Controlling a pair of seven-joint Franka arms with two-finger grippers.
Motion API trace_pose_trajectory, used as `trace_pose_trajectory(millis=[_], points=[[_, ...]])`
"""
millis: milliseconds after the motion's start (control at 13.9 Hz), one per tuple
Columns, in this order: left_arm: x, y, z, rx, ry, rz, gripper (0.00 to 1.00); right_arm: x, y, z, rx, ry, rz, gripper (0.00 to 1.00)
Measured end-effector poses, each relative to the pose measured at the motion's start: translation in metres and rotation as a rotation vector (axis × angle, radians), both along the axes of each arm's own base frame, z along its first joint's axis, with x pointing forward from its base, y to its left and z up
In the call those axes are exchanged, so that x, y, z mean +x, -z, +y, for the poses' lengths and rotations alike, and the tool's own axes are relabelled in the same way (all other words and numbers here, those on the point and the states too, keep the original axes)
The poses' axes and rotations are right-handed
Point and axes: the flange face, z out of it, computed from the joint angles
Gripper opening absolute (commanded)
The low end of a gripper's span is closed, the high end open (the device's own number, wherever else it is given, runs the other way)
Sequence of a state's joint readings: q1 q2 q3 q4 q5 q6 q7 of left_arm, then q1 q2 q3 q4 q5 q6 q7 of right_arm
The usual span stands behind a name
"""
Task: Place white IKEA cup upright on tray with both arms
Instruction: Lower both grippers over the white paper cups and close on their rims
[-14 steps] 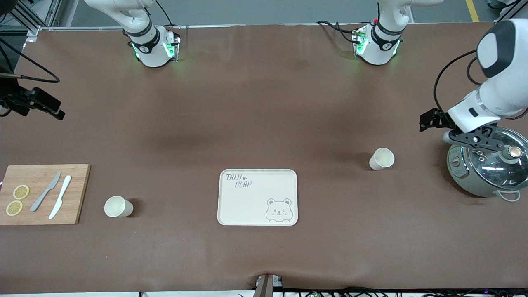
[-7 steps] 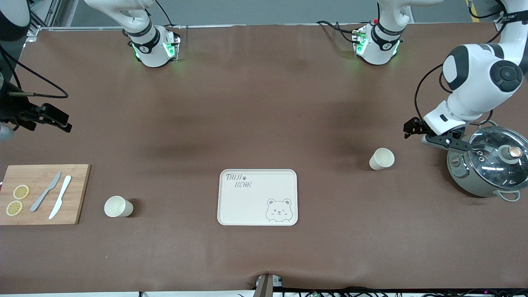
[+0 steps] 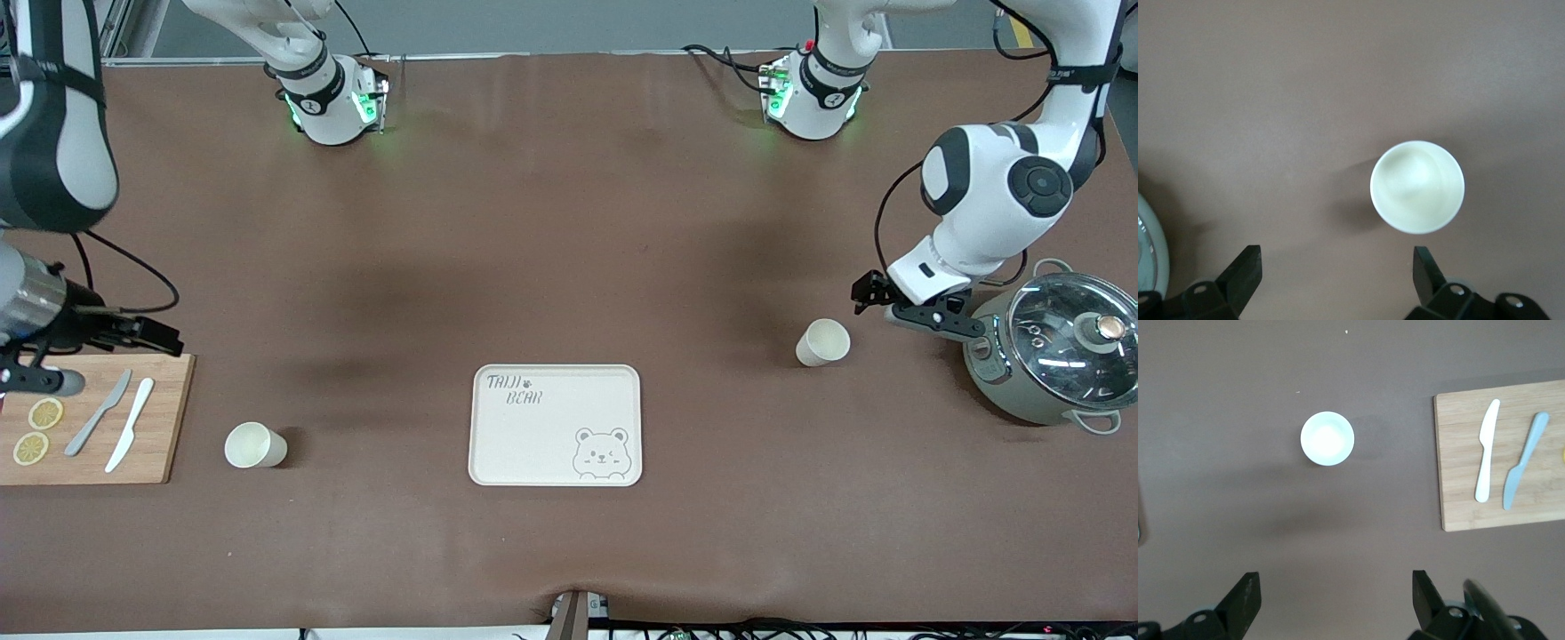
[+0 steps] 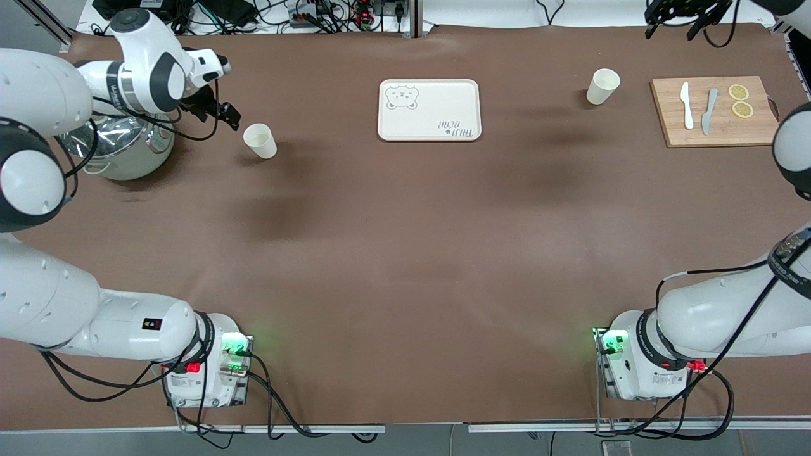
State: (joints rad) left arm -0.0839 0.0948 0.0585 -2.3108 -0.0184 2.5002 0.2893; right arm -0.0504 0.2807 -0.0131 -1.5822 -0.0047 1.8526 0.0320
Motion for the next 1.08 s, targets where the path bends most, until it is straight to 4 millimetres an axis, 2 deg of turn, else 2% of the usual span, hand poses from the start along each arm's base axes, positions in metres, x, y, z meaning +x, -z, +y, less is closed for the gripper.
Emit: trace_pose_trajectory(millis=[503, 790, 862, 1078], points=[[0.02, 0.054, -0.015, -0.005, 0.014, -0.047, 1.0, 0.033, 0.09, 0.037, 0.004, -0.059, 0.008, 1.0], [0.021, 0.075, -0.029, -0.017, 0.021, -0.053, 0.99, 0.051, 0.127, 0.056, 0.005, -0.087, 0.005, 1.0], [0.021, 0.077, -0.031, -0.02, 0.018, -0.055, 0.02, 0.057, 0.136, 0.059, 0.005, -0.091, -0.006, 1.0], [0.021, 0.08, -0.039, -0.047, -0.068, -0.075, 0.0, 0.074, 0.168, 0.06, 0.003, -0.092, -0.048, 1.0]])
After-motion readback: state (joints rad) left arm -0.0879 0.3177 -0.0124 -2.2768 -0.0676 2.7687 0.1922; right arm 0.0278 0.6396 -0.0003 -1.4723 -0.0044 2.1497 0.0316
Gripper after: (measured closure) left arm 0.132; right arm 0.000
